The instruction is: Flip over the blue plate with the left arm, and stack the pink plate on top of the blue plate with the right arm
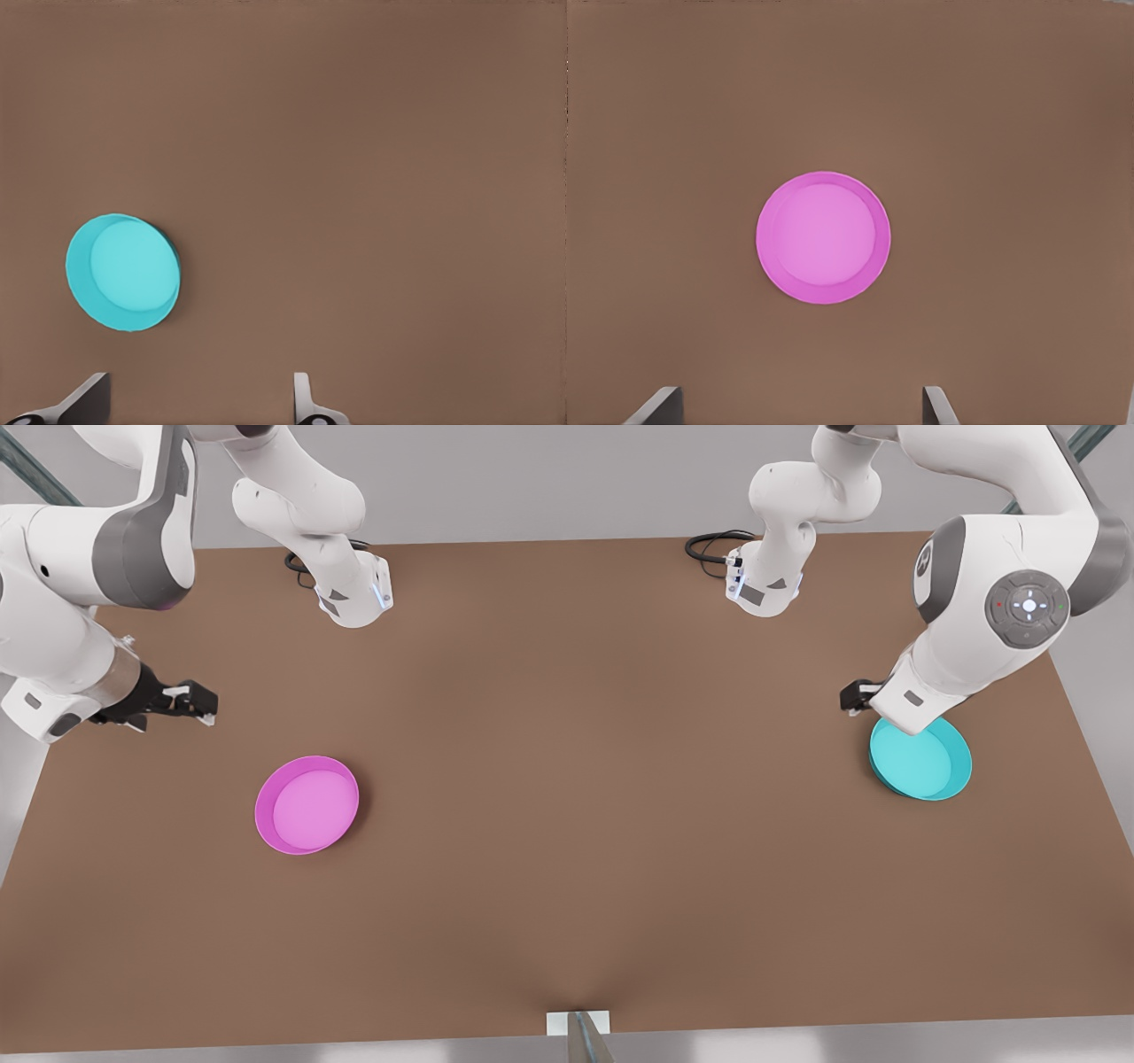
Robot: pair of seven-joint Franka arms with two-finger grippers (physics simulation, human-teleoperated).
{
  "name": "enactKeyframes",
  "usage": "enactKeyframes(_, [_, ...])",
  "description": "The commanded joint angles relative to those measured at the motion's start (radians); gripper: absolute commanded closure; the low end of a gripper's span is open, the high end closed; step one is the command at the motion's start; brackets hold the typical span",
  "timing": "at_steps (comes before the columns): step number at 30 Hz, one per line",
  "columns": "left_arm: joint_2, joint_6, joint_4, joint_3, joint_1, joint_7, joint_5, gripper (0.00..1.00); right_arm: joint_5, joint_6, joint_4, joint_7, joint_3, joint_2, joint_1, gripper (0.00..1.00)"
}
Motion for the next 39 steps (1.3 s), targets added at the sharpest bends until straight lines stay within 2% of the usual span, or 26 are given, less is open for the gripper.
enactKeyframes(1, [0.000,0.027,0.001,0.000,0.000,-0.046,-0.005,0.00,0.000,0.058,0.000,-0.054,0.000,-0.001,0.003,0.00])
enactKeyframes(2, [0.017,0.060,-0.013,0.000,0.000,-0.064,-0.014,0.00,0.000,0.058,0.000,-0.056,0.000,0.000,0.002,0.00])
enactKeyframes(3, [0.022,0.171,-0.120,0.006,0.002,-0.084,-0.006,0.00,0.000,0.056,0.000,-0.054,0.000,0.000,0.003,0.00])
enactKeyframes(4, [0.060,0.268,-0.133,0.090,0.040,-0.054,-0.072,0.00,0.000,0.056,0.000,-0.054,0.000,0.002,0.002,0.00])
enactKeyframes(7, [0.209,0.380,-0.134,0.294,0.261,0.633,-0.337,0.00,0.000,0.056,0.000,-0.054,0.000,0.003,-0.003,0.00])
enactKeyframes(9, [0.280,0.511,-0.168,0.407,0.311,0.949,-0.406,0.00,0.000,0.056,0.000,-0.054,0.000,0.002,-0.003,0.00])
enactKeyframes(11, [0.327,0.565,-0.218,0.473,0.348,1.207,-0.456,0.00,0.000,0.055,0.000,-0.056,0.000,0.002,-0.003,0.00])
enactKeyframes(12, [0.330,0.631,-0.284,0.474,0.355,1.267,-0.456,0.00,0.000,0.053,0.002,-0.056,0.000,0.002,-0.003,0.00])
enactKeyframes(15, [0.375,0.757,-0.335,0.497,0.388,1.450,-0.471,0.00,0.000,0.043,0.002,-0.056,0.000,0.002,-0.004,0.00])
enactKeyframes(19, [0.428,0.745,-0.361,0.522,0.402,1.419,-0.555,0.00,0.000,0.041,0.003,-0.056,0.000,0.005,-0.003,0.00])
enactKeyframes(30, [0.528,0.712,-0.363,0.522,0.422,1.378,-0.560,0.00,0.000,0.032,0.003,-0.056,0.000,0.008,-0.004,0.00])
enactKeyframes(32, [0.533,0.706,-0.363,0.522,0.422,1.324,-0.560,0.19,0.002,0.024,0.002,-0.056,0.000,0.008,-0.004,0.00])
enactKeyframes(38, [0.537,0.679,-0.363,0.512,0.424,1.213,-0.562,0.19,0.005,0.018,0.000,-0.054,0.000,0.010,-0.004,0.00])
enactKeyframes(39, [0.539,0.677,-0.363,0.511,0.424,1.198,-0.565,0.27,0.005,0.018,0.000,-0.054,0.000,0.011,-0.004,0.00])
